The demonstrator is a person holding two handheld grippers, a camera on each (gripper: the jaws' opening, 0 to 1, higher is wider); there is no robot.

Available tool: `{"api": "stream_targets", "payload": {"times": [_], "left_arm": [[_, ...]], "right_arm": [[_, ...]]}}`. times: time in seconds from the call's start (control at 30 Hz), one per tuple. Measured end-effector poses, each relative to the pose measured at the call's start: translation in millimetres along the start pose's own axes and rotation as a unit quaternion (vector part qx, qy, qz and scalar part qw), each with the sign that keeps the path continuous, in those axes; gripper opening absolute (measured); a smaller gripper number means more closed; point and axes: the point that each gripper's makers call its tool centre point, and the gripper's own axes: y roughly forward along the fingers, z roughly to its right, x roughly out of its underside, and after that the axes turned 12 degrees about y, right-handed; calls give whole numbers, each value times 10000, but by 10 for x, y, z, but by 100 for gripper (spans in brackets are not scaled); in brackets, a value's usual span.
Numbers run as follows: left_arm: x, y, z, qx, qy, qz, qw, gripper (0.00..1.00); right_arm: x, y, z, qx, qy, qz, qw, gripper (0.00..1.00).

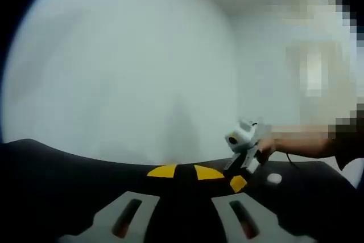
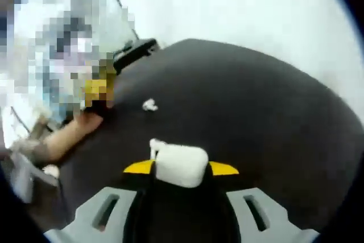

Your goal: Pick up three earphones and place each one into its charging case using tactile feedback, ensure that each earphone is properly inserted and securely positioned inside the case.

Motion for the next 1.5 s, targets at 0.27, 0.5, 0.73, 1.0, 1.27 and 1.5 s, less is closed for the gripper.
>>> {"api": "stream_targets", "payload": {"times": [0.27, 0.5, 0.73, 1.0, 1.27, 1.5], "left_arm": [[-2, -4, -8, -15, -6, 5, 10000, 7], [3, -2, -10, -19, -3, -2, 10000, 7], [6, -1, -7, -13, -15, 4, 10000, 7], [10, 3, -1, -9, -7, -4, 10000, 7], [17, 3, 14, 11, 25, -30, 10000, 7], [20, -4, 19, 28, 29, -55, 10000, 7]], "right_arm": [[-82, -4, 137, 461, -529, -384, 9968, 40], [-92, -47, 150, 282, -234, -357, 9987, 39], [115, -142, -117, -534, -434, -812, 9943, 27], [-176, -249, -48, -619, -1000, 158, 9929, 36], [-144, 18, 0, -932, -931, 273, 9909, 38], [-191, 44, -37, -1530, 588, 555, 9849, 24]]}}
